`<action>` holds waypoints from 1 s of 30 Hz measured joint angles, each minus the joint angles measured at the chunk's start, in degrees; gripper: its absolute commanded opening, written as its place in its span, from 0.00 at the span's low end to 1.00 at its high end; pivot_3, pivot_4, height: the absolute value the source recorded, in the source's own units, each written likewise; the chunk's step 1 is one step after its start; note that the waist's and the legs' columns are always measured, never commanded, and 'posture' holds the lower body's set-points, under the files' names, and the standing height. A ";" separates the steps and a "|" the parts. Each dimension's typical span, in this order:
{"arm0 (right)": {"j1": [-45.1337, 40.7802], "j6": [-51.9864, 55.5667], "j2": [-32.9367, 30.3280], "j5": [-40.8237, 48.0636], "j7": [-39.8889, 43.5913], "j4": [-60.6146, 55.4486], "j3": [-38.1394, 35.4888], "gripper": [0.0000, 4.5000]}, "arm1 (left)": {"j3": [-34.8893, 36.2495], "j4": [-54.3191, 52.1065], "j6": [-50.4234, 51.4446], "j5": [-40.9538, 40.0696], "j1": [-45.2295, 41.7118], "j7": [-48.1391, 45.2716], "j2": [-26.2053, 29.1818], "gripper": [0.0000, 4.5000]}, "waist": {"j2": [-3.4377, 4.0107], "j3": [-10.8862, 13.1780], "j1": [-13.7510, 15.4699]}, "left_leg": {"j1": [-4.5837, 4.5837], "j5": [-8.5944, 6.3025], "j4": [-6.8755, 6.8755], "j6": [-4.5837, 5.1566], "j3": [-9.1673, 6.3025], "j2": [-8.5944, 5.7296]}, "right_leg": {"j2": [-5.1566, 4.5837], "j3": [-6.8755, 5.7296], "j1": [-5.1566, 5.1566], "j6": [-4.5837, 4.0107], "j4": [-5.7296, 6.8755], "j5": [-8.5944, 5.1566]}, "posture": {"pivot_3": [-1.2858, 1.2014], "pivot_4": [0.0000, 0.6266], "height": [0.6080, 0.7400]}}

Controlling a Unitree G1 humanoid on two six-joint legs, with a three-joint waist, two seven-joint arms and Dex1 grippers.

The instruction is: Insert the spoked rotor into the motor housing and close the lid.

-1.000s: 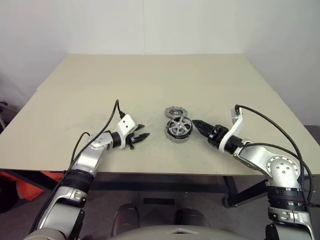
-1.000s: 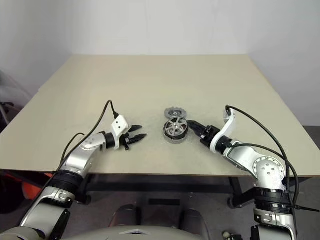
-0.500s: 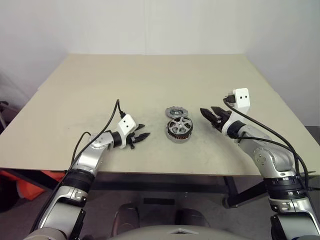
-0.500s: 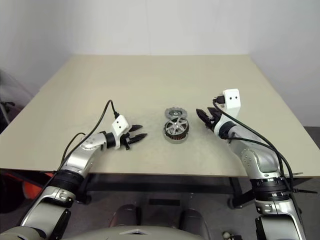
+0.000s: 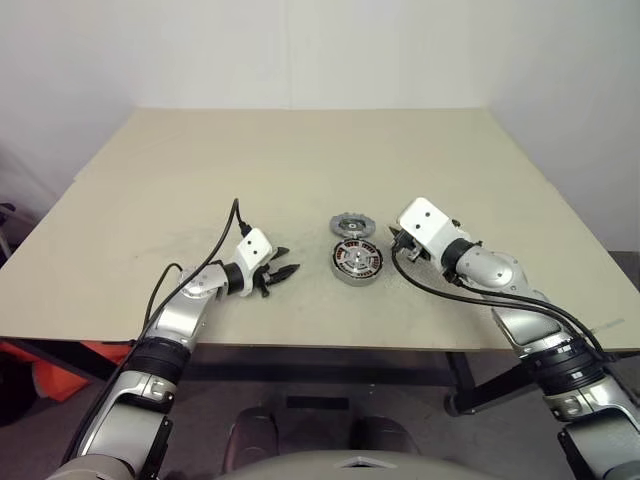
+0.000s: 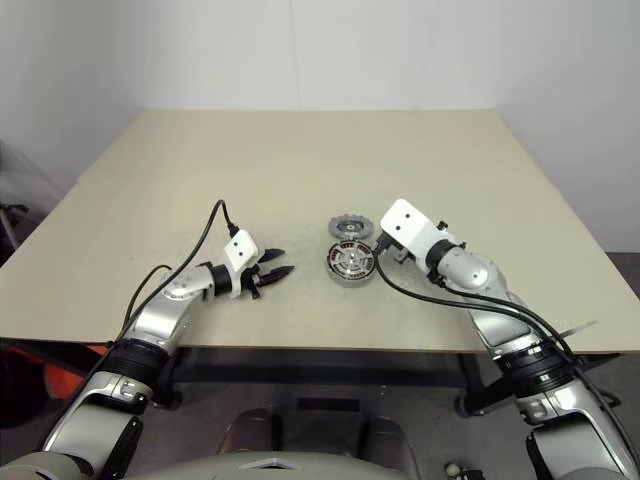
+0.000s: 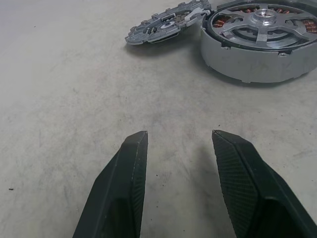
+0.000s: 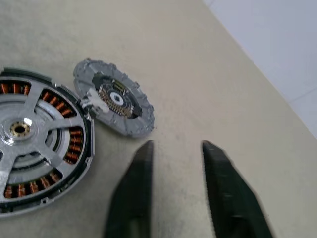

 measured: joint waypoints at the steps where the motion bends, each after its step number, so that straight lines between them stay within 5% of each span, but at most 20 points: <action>1: -0.05 0.01 0.18 -0.02 0.30 0.00 -0.32 0.08 | 0.00 0.04 -0.04 0.04 0.00 0.01 -0.02 0.49 | 0.00 0.00 0.00 | 0.00 0.00 0.00 0.00 0.00 0.00 | 0.00 0.00 0.00 -0.01 0.01 0.01 | 0.52 0.00 1.00; 14: -0.17 8.35 10.39 6.38 7.37 -2.97 -3.19 0.08 | 0.00 0.57 -0.67 0.15 -0.12 0.20 -0.29 0.49 | 0.00 0.00 -0.18 | 0.15 0.00 0.03 0.01 0.00 0.01 | 0.00 0.01 0.05 -0.08 0.12 0.04 | 0.52 0.00 1.00; 30: -0.73 8.70 16.20 5.98 9.18 6.62 -2.45 0.08 | 0.17 -0.30 -0.64 0.16 0.81 1.87 0.20 0.49 | -0.04 -0.05 -0.28 | 0.70 0.00 0.04 0.00 -0.01 0.01 | 0.00 0.03 0.55 0.22 0.12 -0.15 | 0.52 0.00 1.00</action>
